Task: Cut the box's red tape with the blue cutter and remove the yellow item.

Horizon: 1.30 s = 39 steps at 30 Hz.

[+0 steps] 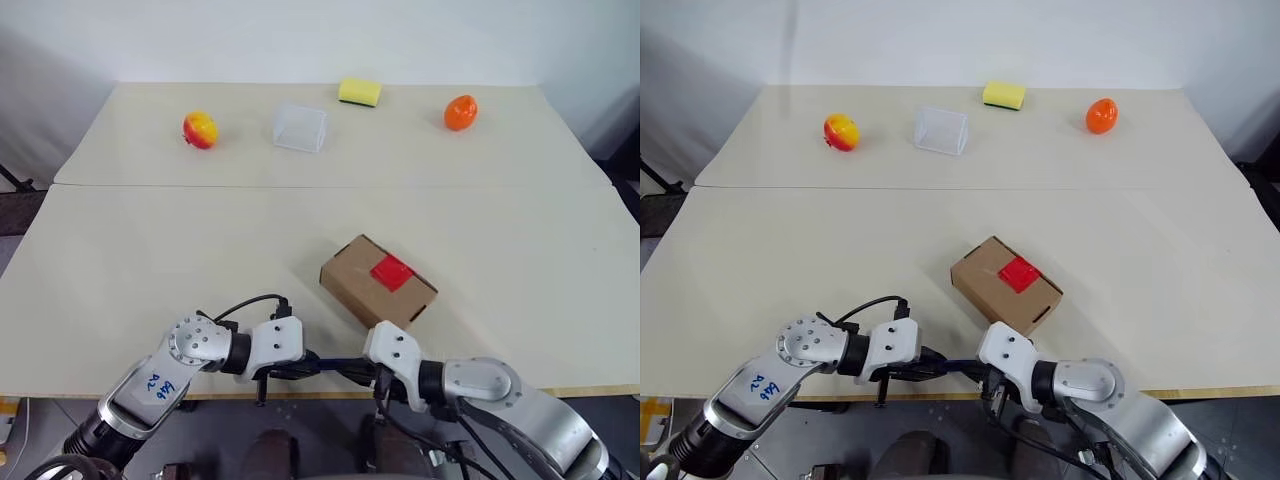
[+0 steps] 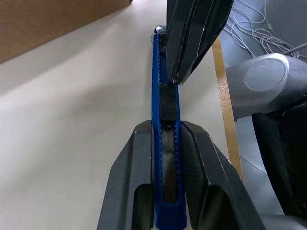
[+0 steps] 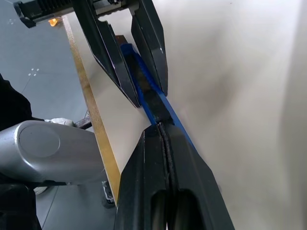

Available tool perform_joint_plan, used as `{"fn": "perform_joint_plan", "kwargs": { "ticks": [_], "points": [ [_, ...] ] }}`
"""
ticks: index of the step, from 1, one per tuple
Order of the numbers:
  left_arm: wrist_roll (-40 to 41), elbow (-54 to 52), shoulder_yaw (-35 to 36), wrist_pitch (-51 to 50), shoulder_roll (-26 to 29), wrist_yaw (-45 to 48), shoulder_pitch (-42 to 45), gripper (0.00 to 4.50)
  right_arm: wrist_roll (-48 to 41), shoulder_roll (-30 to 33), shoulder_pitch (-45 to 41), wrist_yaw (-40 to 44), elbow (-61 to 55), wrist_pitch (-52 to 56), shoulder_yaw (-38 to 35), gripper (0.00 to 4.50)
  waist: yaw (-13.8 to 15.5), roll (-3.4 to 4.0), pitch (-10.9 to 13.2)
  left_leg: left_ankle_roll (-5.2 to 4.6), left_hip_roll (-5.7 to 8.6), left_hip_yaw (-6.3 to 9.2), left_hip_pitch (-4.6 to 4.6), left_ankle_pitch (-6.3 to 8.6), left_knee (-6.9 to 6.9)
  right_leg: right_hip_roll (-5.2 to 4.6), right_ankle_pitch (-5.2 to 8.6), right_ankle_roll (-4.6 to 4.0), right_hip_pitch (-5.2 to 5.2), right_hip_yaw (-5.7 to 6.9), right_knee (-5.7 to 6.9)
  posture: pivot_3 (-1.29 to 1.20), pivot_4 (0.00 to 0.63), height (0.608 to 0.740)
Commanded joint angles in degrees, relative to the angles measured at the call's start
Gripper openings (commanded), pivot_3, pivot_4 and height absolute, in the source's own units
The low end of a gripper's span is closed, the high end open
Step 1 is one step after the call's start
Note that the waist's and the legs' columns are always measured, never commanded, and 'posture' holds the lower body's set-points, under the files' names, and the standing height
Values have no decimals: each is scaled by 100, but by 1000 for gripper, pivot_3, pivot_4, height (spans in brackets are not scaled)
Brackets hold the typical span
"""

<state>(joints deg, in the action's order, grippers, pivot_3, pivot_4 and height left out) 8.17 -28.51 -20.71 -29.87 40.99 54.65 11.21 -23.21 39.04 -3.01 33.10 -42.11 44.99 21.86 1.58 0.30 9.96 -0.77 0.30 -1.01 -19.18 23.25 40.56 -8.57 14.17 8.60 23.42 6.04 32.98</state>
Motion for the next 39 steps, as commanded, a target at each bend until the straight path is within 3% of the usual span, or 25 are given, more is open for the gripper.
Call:
{"fn": "perform_joint_plan", "kwargs": {
  "ticks": [1,5,9,13,15,17,20,22,28,39],
  "points": [
    [-66,-39,-199,54,-98,-12,36,438,18,-46,233,-86,222,181,-85,20,5,1,-2,0,1,3,0,0,1,0,0,0,-1,0,0,0,150,740],
    [-60,71,-65,274,-43,25,-58,438,-396,-40,656,137,152,-2,-705,20,25,2,-3,-3,2,8,-4,2,6,0,0,0,-3,0,-1,0,150,740],
    [164,287,457,1400,-160,25,-372,438,-1685,-79,1334,545,-199,69,-1869,181,-1,3,-2,-5,-1,8,-5,6,4,0,0,0,1,1,0,0,150,740],
    [947,469,1562,3318,-359,468,-963,438,-4286,578,2192,1018,-470,462,-3934,1290,-2,27,15,-8,-8,7,-10,11,4,-1,-1,0,6,3,-1,0,150,740],
    [1171,307,1817,3405,-194,656,-1071,438,-5835,1349,2478,746,-346,850,-4875,1975,-11,33,19,-10,-14,2,-6,14,13,-2,-4,-4,0,4,-3,0,150,740],
    [1165,277,1840,3429,-198,621,-883,438,-6817,1904,2426,171,-169,932,-5196,2619,-6,39,24,-14,-20,-4,-6,18,28,-2,-6,-7,-4,1,-2,0,150,740],
    [961,331,1702,3653,-350,543,-337,438,-8450,2753,2068,-815,322,714,-5128,3632,10,34,30,-18,-23,-11,-4,18,46,1,-13,-19,-12,4,-5,0,150,740],
    [815,458,1558,3746,-523,472,84,438,-8931,3039,1549,-1108,602,522,-4794,4359,30,36,37,-23,-28,-13,-5,15,60,-3,-16,-24,-14,-4,-12,0,150,740],
    [477,744,1213,3773,-805,313,627,438,-8979,2748,-78,-2244,1037,328,-3470,4434,-7,33,38,-22,-19,-35,-12,14,52,3,-45,-11,2,1,-13,0,150,740],
    [116,775,1035,3845,-854,101,628,438,-8979,2290,-1010,-3036,1258,641,-2544,4434,26,34,38,-20,-21,-85,-65,20,62,3,-60,10,26,31,-52,0,150,740]
  ]
}}
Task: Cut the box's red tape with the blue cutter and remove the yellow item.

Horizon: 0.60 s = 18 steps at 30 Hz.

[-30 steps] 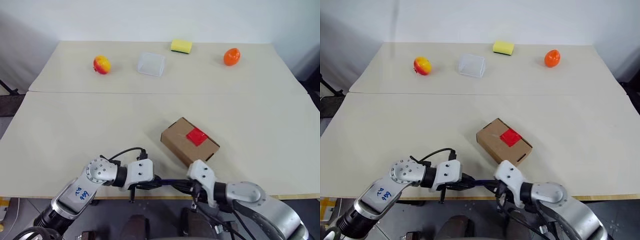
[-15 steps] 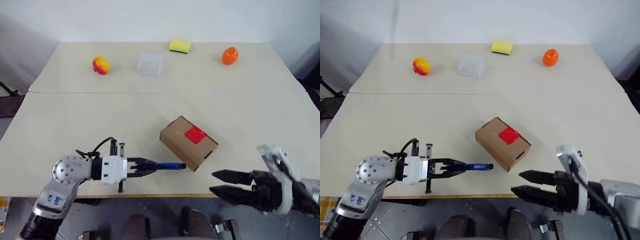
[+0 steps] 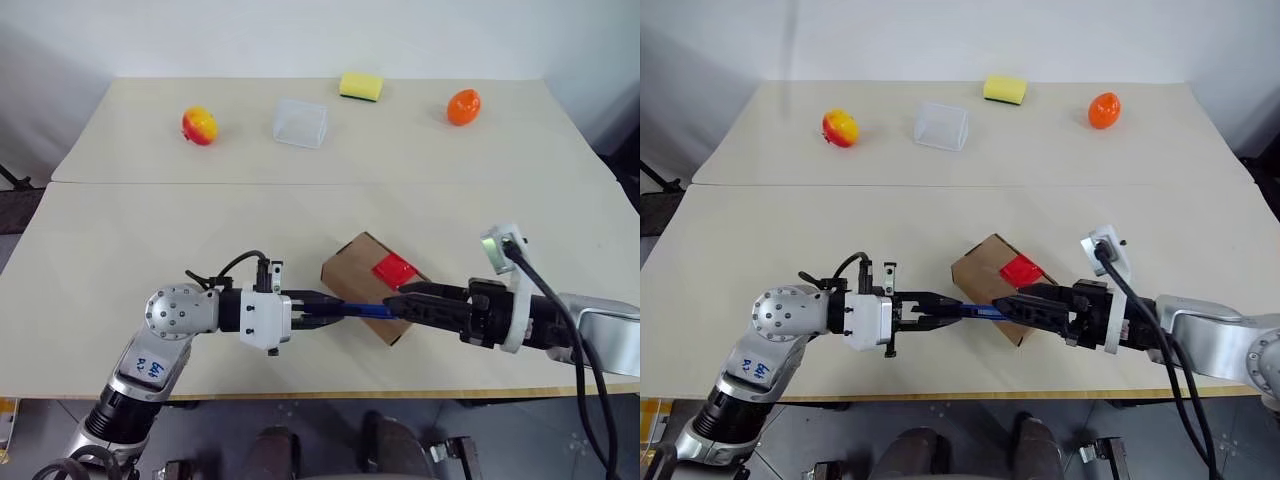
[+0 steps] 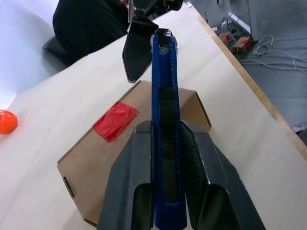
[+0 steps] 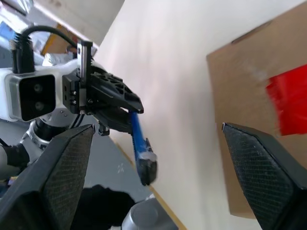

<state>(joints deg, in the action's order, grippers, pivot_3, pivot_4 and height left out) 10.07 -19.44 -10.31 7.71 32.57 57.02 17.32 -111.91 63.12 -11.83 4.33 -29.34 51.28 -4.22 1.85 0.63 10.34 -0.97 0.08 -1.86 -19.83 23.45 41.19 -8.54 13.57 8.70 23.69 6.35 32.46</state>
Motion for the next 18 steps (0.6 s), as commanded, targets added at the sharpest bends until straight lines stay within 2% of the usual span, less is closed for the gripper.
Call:
{"fn": "perform_joint_plan", "kwargs": {
  "ticks": [1,7,10,18],
  "points": [
    [-82,-132,3,78,-23,-165,-4,438,-109,-171,-171,-210,-8,25,102,4434,-2,0,0,0,0,-1,-1,0,0,0,-1,0,0,0,-2,0,150,740],
    [-171,-83,-79,111,-66,-223,36,438,-109,-373,-297,-359,14,140,311,4434,-8,0,0,0,-2,0,-2,0,-1,0,-2,-1,2,3,-1,0,150,740],
    [-216,-35,-127,212,-46,-175,93,438,-109,-426,-398,-403,56,185,366,3932,-8,0,0,-1,-2,0,-3,0,0,0,-2,-1,2,3,-1,0,150,740],
    [-245,-15,-164,135,-128,-298,136,438,-109,-455,-469,-396,130,347,436,1294,-16,1,0,-1,-2,0,-4,0,-1,0,-3,-1,2,4,-2,0,150,740]
  ]
}}
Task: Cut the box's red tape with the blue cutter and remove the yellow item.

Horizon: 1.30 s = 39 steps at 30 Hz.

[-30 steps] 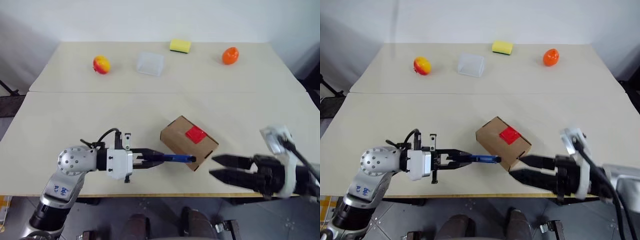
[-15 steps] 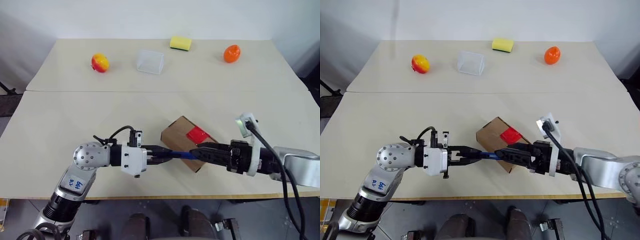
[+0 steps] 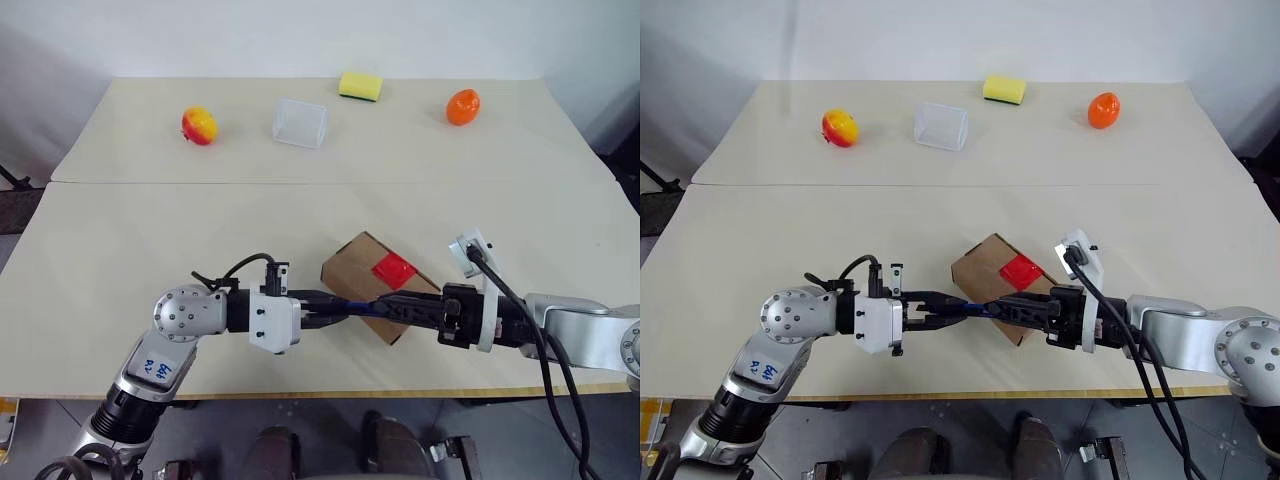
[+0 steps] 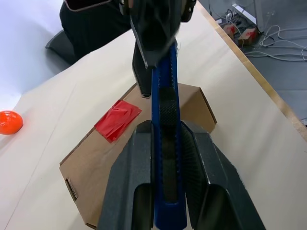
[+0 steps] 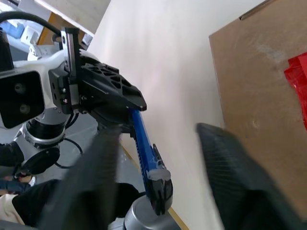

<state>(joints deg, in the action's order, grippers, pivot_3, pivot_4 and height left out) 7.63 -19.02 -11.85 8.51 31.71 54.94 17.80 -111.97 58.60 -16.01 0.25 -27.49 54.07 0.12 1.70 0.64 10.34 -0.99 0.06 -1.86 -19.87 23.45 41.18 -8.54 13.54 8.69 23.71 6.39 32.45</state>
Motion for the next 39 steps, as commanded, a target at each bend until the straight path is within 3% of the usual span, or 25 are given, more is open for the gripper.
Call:
{"fn": "perform_joint_plan", "kwargs": {
  "ticks": [1,4,17,18,23,37,39],
  "points": [
    [-12,-58,-15,50,-51,-102,87,438,-103,10,-49,17,-49,92,7,948,-1,0,0,0,0,0,-1,0,0,0,0,0,1,0,0,0,150,740],
    [-33,-64,-22,38,-66,-129,81,438,-103,58,-31,73,-49,170,27,131,0,0,0,0,0,0,-1,0,0,0,0,0,1,1,0,0,150,740],
    [-94,-58,-6,47,-83,-169,85,438,-103,132,21,553,4,436,37,135,1,0,0,-1,0,0,-2,0,1,0,0,0,2,1,0,0,150,740],
    [-92,-59,-3,53,-79,-169,79,438,-103,143,8,615,-12,458,51,880,2,0,0,-1,0,0,-3,0,1,0,0,0,2,1,0,0,150,740],
    [-99,-111,-19,18,-67,-210,70,438,-103,69,-71,224,15,314,145,2428,-2,0,0,-1,-1,0,-3,0,1,0,0,0,2,3,1,0,150,740],
    [-92,-98,-73,37,-37,-182,49,438,-103,-354,-31,-80,171,107,-97,2428,-1,0,0,-1,-1,1,-6,0,1,0,-1,0,3,5,0,0,150,740],
    [-108,-77,-84,40,-58,-200,71,438,-103,-365,-24,-82,167,125,-93,2029,-3,0,0,-1,-1,1,-6,0,1,0,-1,0,3,5,0,0,150,740]
  ]
}}
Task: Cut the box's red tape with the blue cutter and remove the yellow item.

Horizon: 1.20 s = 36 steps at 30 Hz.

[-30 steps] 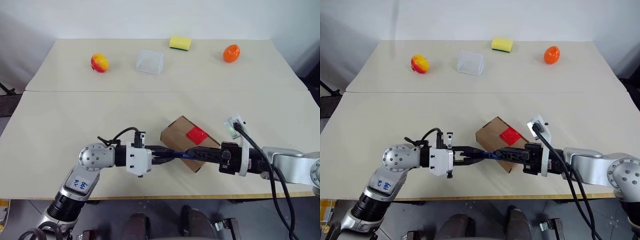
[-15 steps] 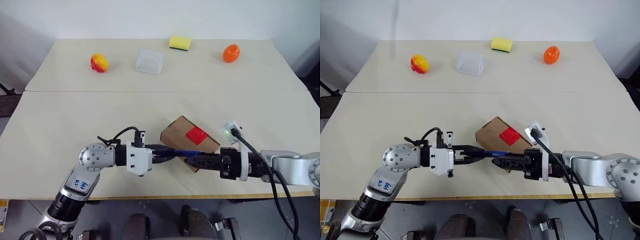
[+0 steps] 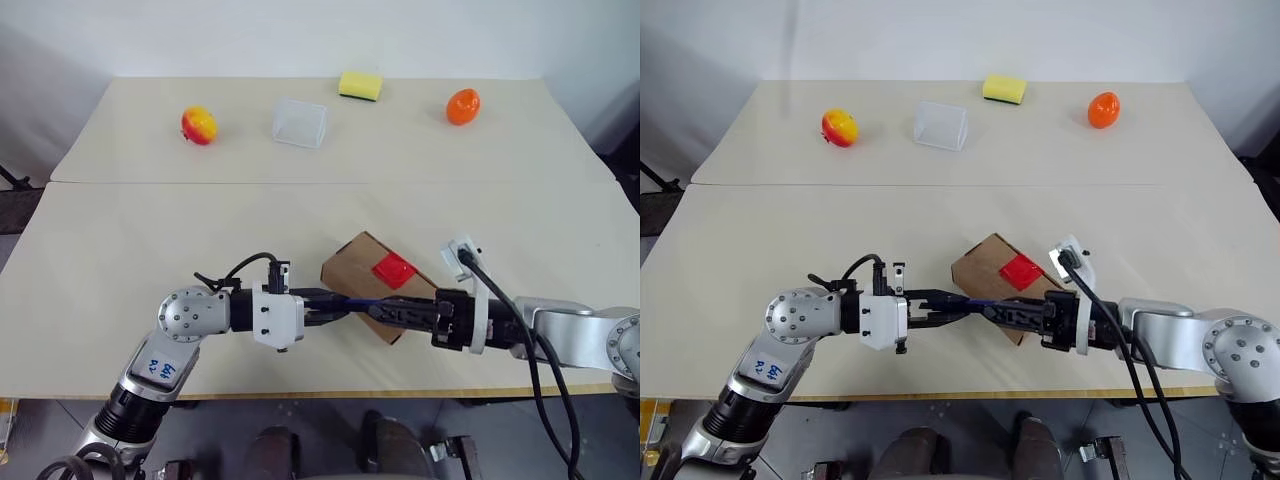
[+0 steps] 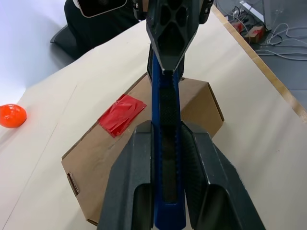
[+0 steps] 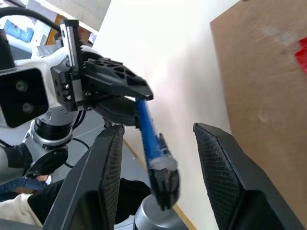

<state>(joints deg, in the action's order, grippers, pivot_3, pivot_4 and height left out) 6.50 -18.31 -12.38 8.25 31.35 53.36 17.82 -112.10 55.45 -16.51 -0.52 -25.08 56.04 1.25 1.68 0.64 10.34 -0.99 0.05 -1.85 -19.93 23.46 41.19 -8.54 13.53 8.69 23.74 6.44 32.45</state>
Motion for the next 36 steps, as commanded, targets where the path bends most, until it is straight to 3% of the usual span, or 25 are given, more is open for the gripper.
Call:
{"fn": "perform_joint_plan", "kwargs": {
  "ticks": [1,6,12,13,15,18,22,24,27,30,32,36],
  "points": [
    [1,-140,-32,72,-28,-47,78,438,-90,-56,33,-7,-83,-66,-200,1804,0,0,0,0,0,0,0,0,0,0,0,0,0,0,0,0,150,740],
    [-29,-129,-31,80,-32,-61,81,438,-90,-97,41,-20,-90,-65,-193,159,1,0,0,0,0,0,-1,0,0,0,0,0,1,0,0,0,150,740],
    [258,-216,-8,-321,-126,-97,45,438,-90,-118,26,-45,-59,-86,-214,152,0,0,0,0,0,0,-2,0,1,0,0,0,2,1,0,0,150,740],
    [485,-277,144,-766,-329,-413,50,1172,-90,-119,29,9,-77,-86,-243,152,2,0,0,0,0,0,-2,0,1,0,0,0,1,1,0,0,150,740],
    [876,-419,408,-1547,-490,-717,24,1681,-90,-120,29,288,-153,-57,-359,152,9,0,0,-1,1,3,-8,0,7,-1,-2,3,2,0,0,0,150,740],
    [1523,-692,735,-2169,-300,-516,-84,2608,-90,-67,26,523,-198,-29,-503,152,-10,-3,2,-1,-3,11,-16,-1,11,0,-4,7,5,8,3,0,150,740],
    [2807,-491,2020,-3471,851,117,-538,2622,-90,465,450,1165,-193,158,-1489,152,-33,7,8,0,-7,7,-18,0,5,2,-4,5,19,8,8,0,150,740],
    [2992,-256,2124,-3653,1086,259,-506,2622,-90,677,644,1219,-140,170,-1815,152,-18,15,13,0,-6,3,-19,0,4,3,-3,4,23,10,12,0,150,740],
    [2809,127,1704,-3690,976,388,-96,2622,-81,1075,993,1063,37,228,-2495,152,146,15,13,-4,4,2,-20,0,16,-2,-5,3,11,8,4,0,150,740],
    [2681,336,1186,-3838,668,395,364,1710,249,1310,1065,1152,95,278,-2837,152,177,12,13,-12,9,-1,-22,3,25,-3,-15,-3,5,4,-4,0,150,740],
    [2566,573,756,-3989,283,321,831,1131,921,1505,1010,1437,20,350,-2983,152,173,11,14,-12,9,-5,-23,3,24,-2,-16,-1,6,4,-5,0,150,740],
    [2322,1095,184,-4160,-310,299,1641,7,1788,1780,709,1950,-50,350,-2877,152,138,11,14,-12,6,-10,-23,2,22,1,-18,3,9,5,-3,0,150,740]
  ]
}}
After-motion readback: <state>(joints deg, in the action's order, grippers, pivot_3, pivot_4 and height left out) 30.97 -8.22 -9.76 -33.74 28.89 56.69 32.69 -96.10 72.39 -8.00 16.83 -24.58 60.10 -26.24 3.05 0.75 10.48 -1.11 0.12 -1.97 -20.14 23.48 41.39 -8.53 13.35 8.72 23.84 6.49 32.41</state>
